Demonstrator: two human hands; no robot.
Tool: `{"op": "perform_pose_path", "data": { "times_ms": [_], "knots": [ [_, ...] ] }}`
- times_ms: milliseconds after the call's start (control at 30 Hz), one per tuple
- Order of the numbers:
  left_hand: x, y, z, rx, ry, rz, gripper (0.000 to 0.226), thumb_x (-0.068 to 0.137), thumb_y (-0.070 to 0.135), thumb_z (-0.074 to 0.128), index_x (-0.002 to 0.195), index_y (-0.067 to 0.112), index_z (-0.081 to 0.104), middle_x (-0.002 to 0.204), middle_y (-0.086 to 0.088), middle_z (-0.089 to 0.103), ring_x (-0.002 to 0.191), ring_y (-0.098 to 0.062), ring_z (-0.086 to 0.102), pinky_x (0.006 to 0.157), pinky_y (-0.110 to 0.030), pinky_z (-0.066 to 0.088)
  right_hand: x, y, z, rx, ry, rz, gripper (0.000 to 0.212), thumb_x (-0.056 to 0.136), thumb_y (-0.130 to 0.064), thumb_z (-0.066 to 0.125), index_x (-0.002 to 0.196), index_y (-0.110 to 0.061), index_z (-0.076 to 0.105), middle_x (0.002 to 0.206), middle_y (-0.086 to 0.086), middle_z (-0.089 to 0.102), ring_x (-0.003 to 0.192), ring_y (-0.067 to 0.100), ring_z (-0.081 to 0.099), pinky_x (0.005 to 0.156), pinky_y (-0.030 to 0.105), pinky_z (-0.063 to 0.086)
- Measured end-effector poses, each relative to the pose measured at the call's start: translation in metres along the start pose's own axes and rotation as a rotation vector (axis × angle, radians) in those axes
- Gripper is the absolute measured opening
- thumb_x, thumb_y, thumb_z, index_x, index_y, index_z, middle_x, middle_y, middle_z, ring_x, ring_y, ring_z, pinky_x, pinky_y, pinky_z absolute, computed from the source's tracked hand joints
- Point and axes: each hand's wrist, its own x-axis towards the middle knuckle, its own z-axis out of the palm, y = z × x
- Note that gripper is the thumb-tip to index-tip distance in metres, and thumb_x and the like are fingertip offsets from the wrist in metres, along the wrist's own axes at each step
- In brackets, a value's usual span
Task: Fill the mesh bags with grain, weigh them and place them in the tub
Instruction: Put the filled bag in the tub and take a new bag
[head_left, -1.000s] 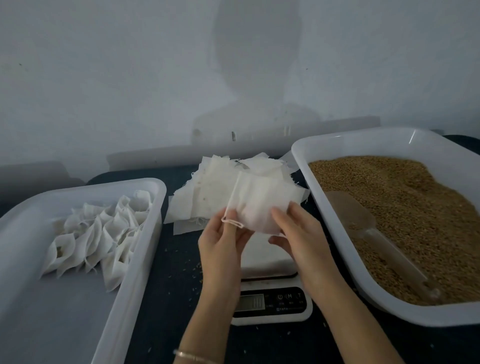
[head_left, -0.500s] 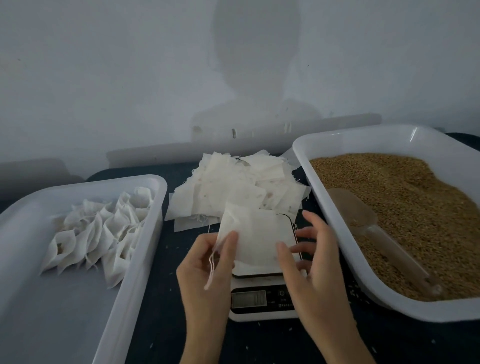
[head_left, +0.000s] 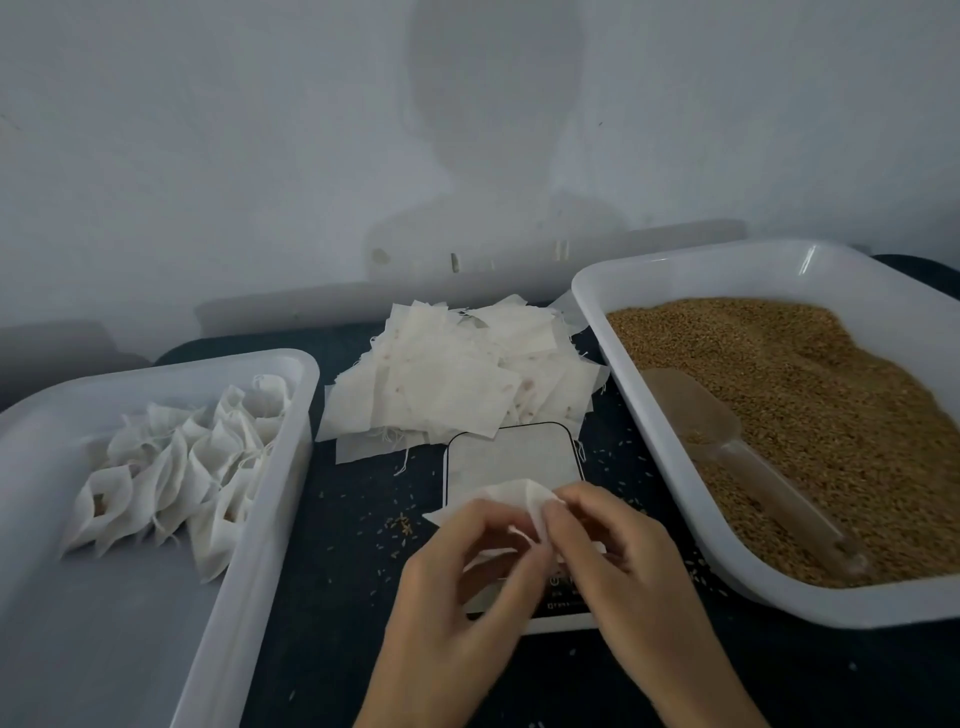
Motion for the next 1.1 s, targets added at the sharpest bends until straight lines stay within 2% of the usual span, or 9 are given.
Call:
{"op": "perform_pose_path", "data": {
  "times_ms": [133,267,333,433,500,600,667,833,1100],
  "knots": [
    [0.0015,-0.0030,-0.0020,0.028,0.056,-0.092,0.012,0.089,0.005,0.062,0.086,0.013,0.070,0.082,0.000,0.072,0.078,-0.012,0.070,0.068,-0.016,0.052,0.0011,0.0022,0.0005,-0.068,-0.005,-0.035,0.028,0.084,-0.044,0.053,0.088,-0.023,0.071,0.077,-0.007,0.068,0.074,0.008,0.066,0.063,0.016,0.048],
    [0.0010,-0.0021,-0.0020,0.046,0.018,-0.112,0.010,0.089,0.010,0.062,0.088,0.016,0.069,0.082,0.002,0.071,0.080,-0.011,0.069,0.070,-0.015,0.051,0.0011,0.0030,0.0024,-0.093,0.018,-0.042,0.029,0.082,-0.046,0.053,0.090,-0.023,0.069,0.081,-0.009,0.066,0.077,0.006,0.065,0.064,0.015,0.049],
    [0.0004,0.0003,-0.0012,-0.007,-0.006,-0.123,0.005,0.087,0.020,0.065,0.089,0.019,0.069,0.084,0.001,0.071,0.081,-0.011,0.069,0.071,-0.016,0.051,0.0009,0.0024,0.0025,-0.122,0.025,-0.068,0.032,0.081,-0.048,0.051,0.090,-0.022,0.068,0.084,-0.010,0.063,0.079,0.005,0.063,0.065,0.015,0.049],
    [-0.0002,0.0005,-0.0007,-0.051,0.014,-0.134,0.016,0.078,0.035,0.065,0.086,0.022,0.069,0.081,0.001,0.071,0.078,-0.009,0.068,0.069,-0.015,0.050,0.0015,0.0024,0.0009,-0.094,0.000,-0.037,0.033,0.080,-0.049,0.052,0.087,-0.022,0.069,0.081,-0.008,0.065,0.078,0.008,0.064,0.068,0.022,0.052],
    [-0.0007,-0.0011,-0.0016,-0.015,-0.005,-0.150,0.016,0.079,0.034,0.067,0.087,0.020,0.070,0.083,0.002,0.072,0.080,-0.009,0.069,0.071,-0.015,0.051,0.0015,0.0020,-0.0007,-0.050,-0.016,0.006,0.034,0.080,-0.048,0.052,0.085,-0.020,0.070,0.077,-0.006,0.069,0.075,0.007,0.066,0.066,0.020,0.051],
    [-0.0014,-0.0053,-0.0030,0.072,-0.022,-0.170,0.005,0.084,0.018,0.069,0.089,0.020,0.069,0.085,0.006,0.073,0.083,-0.010,0.070,0.075,-0.019,0.053,0.0015,0.0012,-0.0026,-0.026,-0.018,0.018,0.037,0.080,-0.047,0.050,0.086,-0.017,0.071,0.075,-0.010,0.069,0.072,0.002,0.065,0.063,0.011,0.047],
    [-0.0018,-0.0063,-0.0034,0.123,-0.010,-0.179,0.008,0.086,0.015,0.066,0.086,0.022,0.070,0.083,0.008,0.072,0.080,-0.008,0.070,0.073,-0.018,0.054,0.0011,0.0006,-0.0019,-0.038,-0.014,0.007,0.033,0.082,-0.043,0.051,0.087,-0.017,0.070,0.075,-0.012,0.068,0.072,0.000,0.064,0.062,0.009,0.045],
    [-0.0002,-0.0010,-0.0036,0.064,0.070,-0.221,0.016,0.091,0.018,0.058,0.081,0.020,0.069,0.074,0.004,0.071,0.067,-0.007,0.068,0.061,-0.012,0.049,-0.0009,0.0006,0.0009,-0.073,0.001,0.001,0.004,0.084,-0.026,0.069,0.088,-0.024,0.067,0.081,-0.015,0.067,0.077,0.002,0.064,0.065,0.011,0.048],
    [-0.0015,-0.0051,-0.0010,0.118,-0.010,-0.183,0.012,0.088,0.023,0.062,0.087,0.027,0.073,0.080,0.007,0.072,0.077,-0.006,0.069,0.071,-0.018,0.053,-0.0007,-0.0009,0.0005,-0.044,-0.001,0.018,0.006,0.087,-0.026,0.063,0.089,-0.021,0.065,0.080,-0.011,0.067,0.074,0.005,0.067,0.061,0.016,0.052]
  ]
}}
